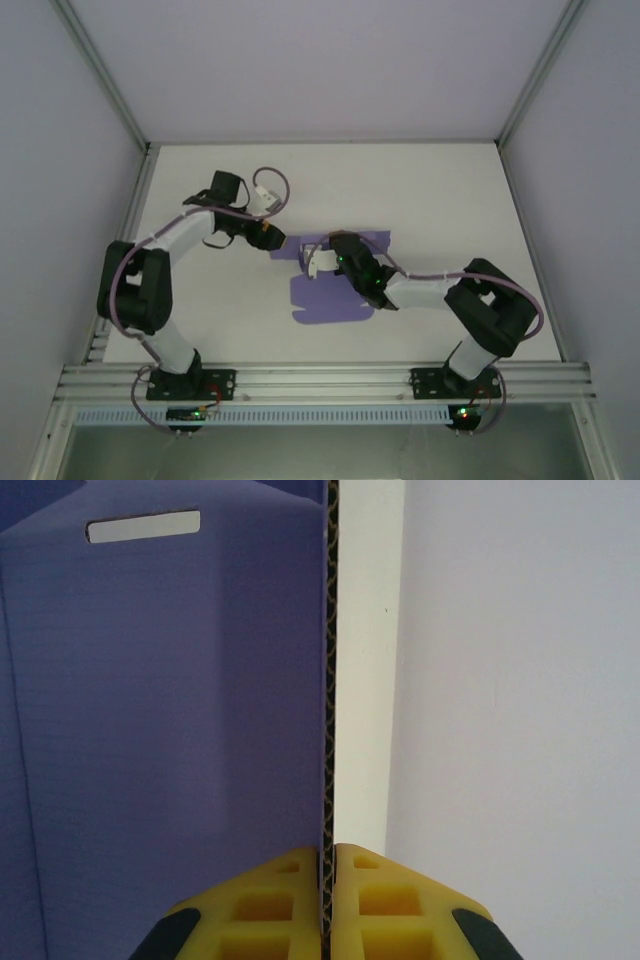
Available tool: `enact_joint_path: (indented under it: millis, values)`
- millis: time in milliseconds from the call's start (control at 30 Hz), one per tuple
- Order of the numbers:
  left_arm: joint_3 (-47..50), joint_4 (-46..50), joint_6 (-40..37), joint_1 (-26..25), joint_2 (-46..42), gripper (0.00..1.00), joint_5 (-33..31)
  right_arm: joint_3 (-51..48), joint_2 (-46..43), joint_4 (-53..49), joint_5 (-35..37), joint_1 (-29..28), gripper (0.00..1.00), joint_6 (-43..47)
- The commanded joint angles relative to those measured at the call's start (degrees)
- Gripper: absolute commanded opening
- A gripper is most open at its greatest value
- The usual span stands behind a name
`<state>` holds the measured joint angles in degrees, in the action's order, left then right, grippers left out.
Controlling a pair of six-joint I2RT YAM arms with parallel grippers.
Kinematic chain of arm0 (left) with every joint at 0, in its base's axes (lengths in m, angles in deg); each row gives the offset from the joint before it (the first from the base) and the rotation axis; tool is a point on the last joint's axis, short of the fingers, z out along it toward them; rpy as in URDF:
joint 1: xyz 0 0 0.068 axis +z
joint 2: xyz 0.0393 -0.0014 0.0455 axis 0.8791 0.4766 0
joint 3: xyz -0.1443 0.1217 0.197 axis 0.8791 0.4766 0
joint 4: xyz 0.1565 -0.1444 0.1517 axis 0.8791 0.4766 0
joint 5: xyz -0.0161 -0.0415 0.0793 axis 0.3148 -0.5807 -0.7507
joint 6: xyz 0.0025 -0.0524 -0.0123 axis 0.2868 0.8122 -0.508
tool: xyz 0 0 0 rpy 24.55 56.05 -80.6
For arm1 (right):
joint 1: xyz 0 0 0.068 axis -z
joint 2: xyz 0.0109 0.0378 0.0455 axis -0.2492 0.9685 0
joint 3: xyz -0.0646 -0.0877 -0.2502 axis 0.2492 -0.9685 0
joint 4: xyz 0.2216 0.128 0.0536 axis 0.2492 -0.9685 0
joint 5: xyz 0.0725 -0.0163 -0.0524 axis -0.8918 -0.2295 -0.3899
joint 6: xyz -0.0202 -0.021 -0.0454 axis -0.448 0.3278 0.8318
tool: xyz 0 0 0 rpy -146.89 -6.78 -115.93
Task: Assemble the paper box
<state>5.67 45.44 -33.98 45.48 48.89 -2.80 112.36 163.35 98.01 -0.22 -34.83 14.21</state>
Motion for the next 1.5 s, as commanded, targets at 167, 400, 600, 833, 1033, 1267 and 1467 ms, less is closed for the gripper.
enact_joint_path:
  millis: [167,400,600,833,1033,1267,1467]
  values:
    - [-0.57,3.97,-0.97,-1.41,0.52,0.26,1.88,1.56,-0.93,-0.71,-0.80,0.22,0.00,-1.25]
    - [-0.38,2.17,7.42,-5.27,1.40,0.00,-12.77,1.20,-2.24,0.65,1.31,-0.34,0.00,-2.44]
    - [3.41,-6.02,24.26,-6.19,-5.91,0.00,-16.27,1.18,-2.77,0.18,5.29,-2.55,0.00,-4.00]
    - [7.27,-11.60,45.16,-11.57,-12.58,0.03,-24.10,1.61,-0.58,5.91,10.44,-4.36,0.00,-5.65]
    - [10.15,-16.06,61.10,-19.28,-14.32,0.00,-29.99,3.44,2.19,9.53,14.04,-5.13,0.00,-7.39]
    - [12.86,-16.14,64.58,-21.74,-15.81,0.12,-33.70,2.89,1.50,9.50,11.79,-3.54,0.00,-8.51]
    - [15.56,-13.08,60.25,-19.98,-21.36,0.52,-35.40,-0.30,-0.55,9.59,4.91,-0.51,0.00,-8.16]
